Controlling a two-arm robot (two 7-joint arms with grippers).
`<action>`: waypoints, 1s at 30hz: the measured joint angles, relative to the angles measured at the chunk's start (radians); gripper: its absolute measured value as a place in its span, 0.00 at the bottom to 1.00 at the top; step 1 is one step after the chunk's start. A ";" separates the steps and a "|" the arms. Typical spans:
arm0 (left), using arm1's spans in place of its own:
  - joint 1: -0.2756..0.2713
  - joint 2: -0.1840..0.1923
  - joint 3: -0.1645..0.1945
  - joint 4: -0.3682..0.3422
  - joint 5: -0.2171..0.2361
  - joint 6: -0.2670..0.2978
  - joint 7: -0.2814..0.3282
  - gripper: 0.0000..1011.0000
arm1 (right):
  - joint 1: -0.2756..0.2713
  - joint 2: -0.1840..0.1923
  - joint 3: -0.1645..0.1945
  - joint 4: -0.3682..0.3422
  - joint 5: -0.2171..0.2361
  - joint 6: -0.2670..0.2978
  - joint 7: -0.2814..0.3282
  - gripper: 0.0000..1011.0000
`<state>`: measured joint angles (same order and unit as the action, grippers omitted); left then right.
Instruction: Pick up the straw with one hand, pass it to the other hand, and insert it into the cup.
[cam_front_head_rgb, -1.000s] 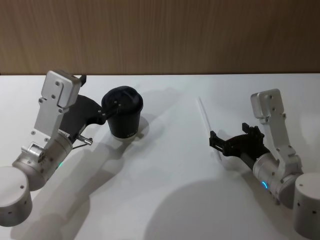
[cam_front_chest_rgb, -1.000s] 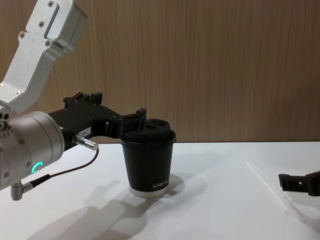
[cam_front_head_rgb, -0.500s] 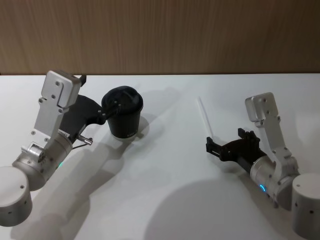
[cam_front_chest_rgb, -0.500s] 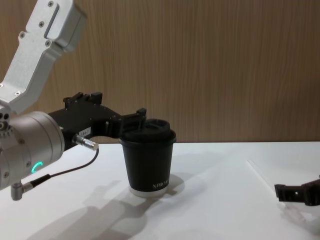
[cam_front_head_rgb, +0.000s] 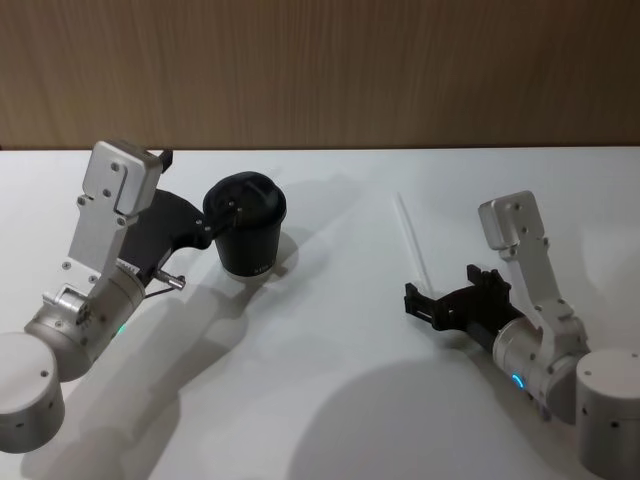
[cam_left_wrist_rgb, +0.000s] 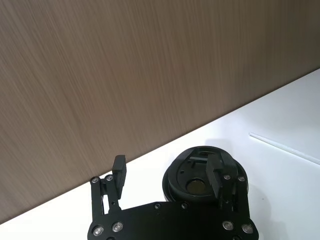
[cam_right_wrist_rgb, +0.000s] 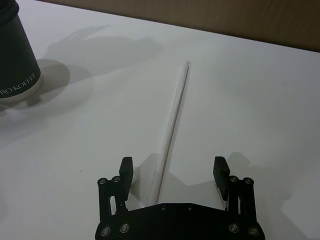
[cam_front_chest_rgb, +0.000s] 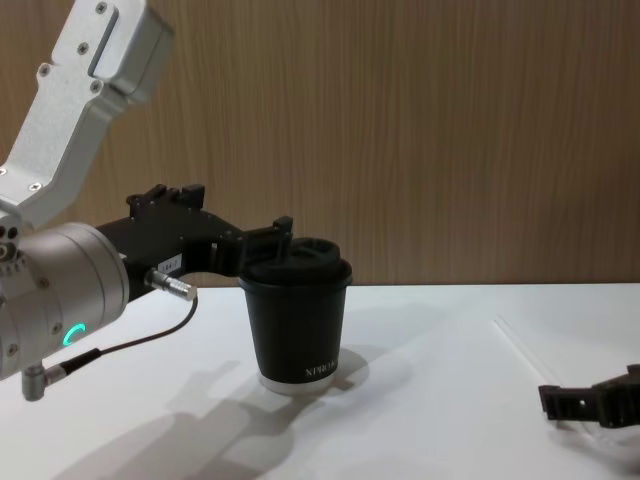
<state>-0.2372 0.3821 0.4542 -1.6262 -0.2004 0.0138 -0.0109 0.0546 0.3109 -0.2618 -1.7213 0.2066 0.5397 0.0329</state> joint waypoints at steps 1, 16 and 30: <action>0.000 0.000 0.000 0.000 0.000 0.000 0.000 0.99 | 0.000 -0.001 0.000 0.001 0.000 0.000 0.000 0.99; 0.000 0.000 0.000 0.000 0.000 0.000 0.000 0.99 | 0.003 -0.013 0.007 0.013 -0.002 0.009 0.017 0.66; 0.000 0.000 0.000 0.000 0.000 0.000 0.000 0.99 | -0.002 -0.018 0.011 0.028 0.001 0.007 0.043 0.23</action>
<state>-0.2371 0.3821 0.4542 -1.6262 -0.2004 0.0138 -0.0109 0.0521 0.2930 -0.2507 -1.6932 0.2079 0.5463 0.0755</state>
